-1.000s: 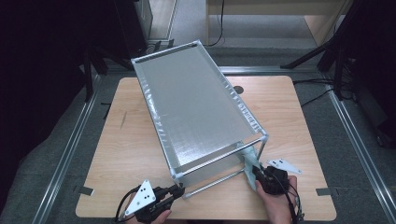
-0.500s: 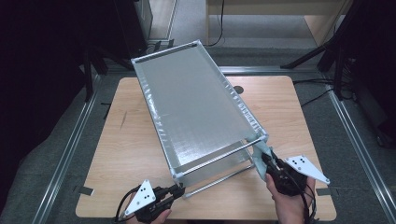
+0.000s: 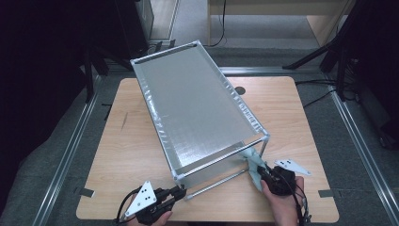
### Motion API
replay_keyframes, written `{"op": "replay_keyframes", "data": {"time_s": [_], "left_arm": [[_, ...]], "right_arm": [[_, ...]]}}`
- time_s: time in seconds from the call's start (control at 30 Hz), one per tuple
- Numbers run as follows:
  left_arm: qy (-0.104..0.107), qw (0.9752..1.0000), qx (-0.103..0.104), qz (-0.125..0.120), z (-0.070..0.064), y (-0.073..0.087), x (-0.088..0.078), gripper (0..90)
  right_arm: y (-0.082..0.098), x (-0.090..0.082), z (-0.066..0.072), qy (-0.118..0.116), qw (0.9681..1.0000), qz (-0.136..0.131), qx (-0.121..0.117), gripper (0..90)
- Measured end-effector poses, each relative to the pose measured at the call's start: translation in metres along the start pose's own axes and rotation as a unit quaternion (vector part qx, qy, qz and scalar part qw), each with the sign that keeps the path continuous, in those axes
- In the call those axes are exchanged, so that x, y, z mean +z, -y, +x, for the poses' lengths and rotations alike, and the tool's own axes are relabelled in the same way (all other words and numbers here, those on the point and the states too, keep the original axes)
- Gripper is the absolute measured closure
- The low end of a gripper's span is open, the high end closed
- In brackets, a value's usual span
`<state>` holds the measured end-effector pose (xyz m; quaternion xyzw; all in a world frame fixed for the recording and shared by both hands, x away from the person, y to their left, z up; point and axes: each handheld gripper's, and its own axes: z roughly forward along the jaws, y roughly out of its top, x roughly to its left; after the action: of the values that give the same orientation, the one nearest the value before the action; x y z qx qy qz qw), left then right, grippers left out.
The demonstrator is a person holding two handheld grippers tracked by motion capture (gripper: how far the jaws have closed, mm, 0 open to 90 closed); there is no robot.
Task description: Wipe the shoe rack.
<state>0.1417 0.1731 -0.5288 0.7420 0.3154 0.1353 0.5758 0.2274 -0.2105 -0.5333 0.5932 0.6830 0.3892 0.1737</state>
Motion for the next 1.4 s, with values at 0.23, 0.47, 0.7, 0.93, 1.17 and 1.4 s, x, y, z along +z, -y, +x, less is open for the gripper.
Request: {"op": "replay_keyframes", "data": {"time_s": [0.23,0.47,0.7,0.93,1.17,1.4], "left_arm": [[0.0,1.0,0.0,0.0,0.0,0.0,0.0,80.5],[0.001,1.0,0.001,0.0,0.001,0.0,0.0,80.5],[0.002,1.0,0.001,0.001,0.001,0.0,0.001,80.5],[0.0,1.0,0.001,0.002,0.0,0.0,0.001,80.5],[0.002,1.0,0.001,0.001,0.0,0.0,0.001,80.5],[-0.001,1.0,0.003,0.004,0.0,-0.001,0.001,80.6]], "right_arm": [[0.005,0.008,0.022,-0.006,0.9997,0.007,-0.023,79.1],[0.004,0.02,0.052,-0.009,0.9956,-0.01,-0.093,78.6],[0.0,0.026,0.048,-0.009,0.9955,-0.018,-0.092,78.4],[0.003,0.031,0.046,-0.032,0.9941,0.003,-0.104,59.4],[0.004,0.032,0.048,-0.033,0.993,0.01,-0.113,49.6],[0.005,0.032,0.053,0.001,0.9915,0.002,-0.13,76.8]]}}
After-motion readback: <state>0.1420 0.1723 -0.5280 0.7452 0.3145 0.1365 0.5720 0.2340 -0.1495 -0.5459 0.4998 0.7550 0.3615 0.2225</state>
